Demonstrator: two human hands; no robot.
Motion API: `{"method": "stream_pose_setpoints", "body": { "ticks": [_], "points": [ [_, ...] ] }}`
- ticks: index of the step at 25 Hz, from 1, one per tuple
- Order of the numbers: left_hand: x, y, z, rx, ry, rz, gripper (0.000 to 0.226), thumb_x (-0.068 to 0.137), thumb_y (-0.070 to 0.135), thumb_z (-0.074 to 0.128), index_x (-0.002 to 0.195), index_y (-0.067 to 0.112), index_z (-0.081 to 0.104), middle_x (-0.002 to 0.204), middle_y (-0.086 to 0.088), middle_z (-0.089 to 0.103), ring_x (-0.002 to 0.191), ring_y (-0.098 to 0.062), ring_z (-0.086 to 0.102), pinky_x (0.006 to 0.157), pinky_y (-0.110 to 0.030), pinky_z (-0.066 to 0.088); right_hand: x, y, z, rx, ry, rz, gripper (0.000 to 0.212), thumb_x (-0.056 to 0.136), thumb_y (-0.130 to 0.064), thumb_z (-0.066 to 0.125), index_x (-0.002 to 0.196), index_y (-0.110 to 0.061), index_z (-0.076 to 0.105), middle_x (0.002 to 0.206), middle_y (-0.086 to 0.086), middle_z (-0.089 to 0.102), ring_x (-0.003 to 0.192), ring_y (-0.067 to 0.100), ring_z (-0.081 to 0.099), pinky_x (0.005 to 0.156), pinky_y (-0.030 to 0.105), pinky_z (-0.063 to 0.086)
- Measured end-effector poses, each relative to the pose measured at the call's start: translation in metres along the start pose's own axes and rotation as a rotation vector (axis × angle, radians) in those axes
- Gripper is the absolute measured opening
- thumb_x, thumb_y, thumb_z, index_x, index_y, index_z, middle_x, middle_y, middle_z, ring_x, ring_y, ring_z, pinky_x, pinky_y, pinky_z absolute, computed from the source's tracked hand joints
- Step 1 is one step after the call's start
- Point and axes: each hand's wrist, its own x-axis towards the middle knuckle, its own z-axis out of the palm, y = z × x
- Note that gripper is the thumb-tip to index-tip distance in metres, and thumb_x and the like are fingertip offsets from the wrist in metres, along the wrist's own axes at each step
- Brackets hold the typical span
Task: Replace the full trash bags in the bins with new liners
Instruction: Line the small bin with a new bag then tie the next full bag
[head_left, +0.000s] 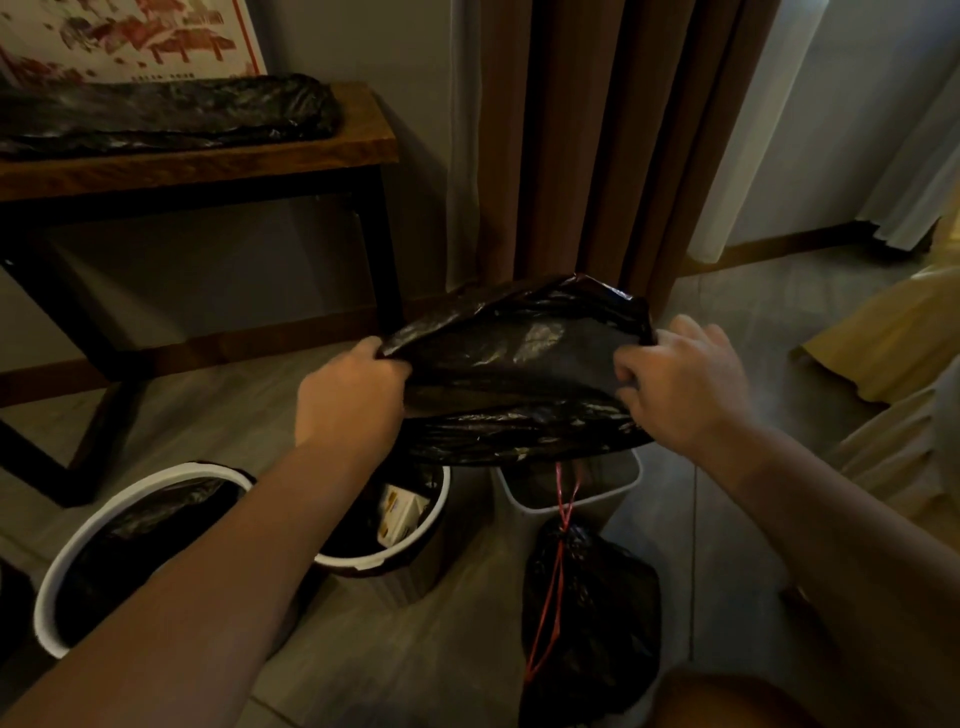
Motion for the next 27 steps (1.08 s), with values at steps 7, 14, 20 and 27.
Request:
{"method": "stream_pose_setpoints", "body": {
  "ticks": [7, 14, 20, 27],
  "points": [
    [-0.012, -0.005, 0.019, 0.036, -0.29, -0.068, 0.031, 0.092, 0.015, 0.07, 0.122, 0.016, 0.063, 0.14, -0.013, 0.045, 0.089, -0.035, 0.069, 0.065, -0.04, 0.052, -0.024, 0.002, 0.01, 0.242, -0.087, -0.188, 0.029, 0.078, -0.005, 0.072, 0.08, -0.029, 0.055, 0.076, -0.007, 0.046, 0.077, 0.023, 0.051, 0.059, 0.04, 0.049],
    [-0.019, -0.004, 0.031, 0.092, -0.404, 0.112, 0.046, 0.094, 0.019, 0.071, 0.135, 0.035, 0.059, 0.129, -0.007, 0.035, 0.077, -0.024, 0.062, 0.06, -0.035, 0.049, -0.024, 0.013, 0.019, 0.106, -0.194, -0.095, 0.016, 0.081, -0.023, 0.074, 0.095, -0.032, 0.073, 0.102, -0.007, 0.028, 0.071, 0.01, 0.041, 0.052, 0.019, 0.024],
    [-0.022, 0.002, 0.032, 0.026, -0.316, -0.054, 0.02, 0.093, 0.037, 0.062, 0.076, 0.027, 0.058, 0.071, 0.009, 0.048, 0.06, -0.014, 0.052, 0.052, -0.03, 0.035, -0.027, 0.002, 0.019, -0.035, -0.256, 0.062, 0.011, 0.094, -0.031, 0.06, 0.088, -0.029, 0.068, 0.091, -0.007, 0.056, 0.063, 0.014, 0.054, 0.054, 0.029, 0.043],
    [-0.023, 0.019, 0.035, -0.067, -0.107, 0.107, 0.011, 0.079, 0.011, 0.077, 0.085, 0.019, 0.074, 0.086, -0.002, 0.06, 0.091, -0.027, 0.057, 0.063, -0.033, 0.04, -0.035, 0.005, 0.024, 0.017, -0.196, 0.126, 0.012, 0.079, -0.019, 0.077, 0.083, -0.028, 0.072, 0.081, -0.002, 0.06, 0.069, 0.02, 0.06, 0.052, 0.026, 0.036]
  ]
}}
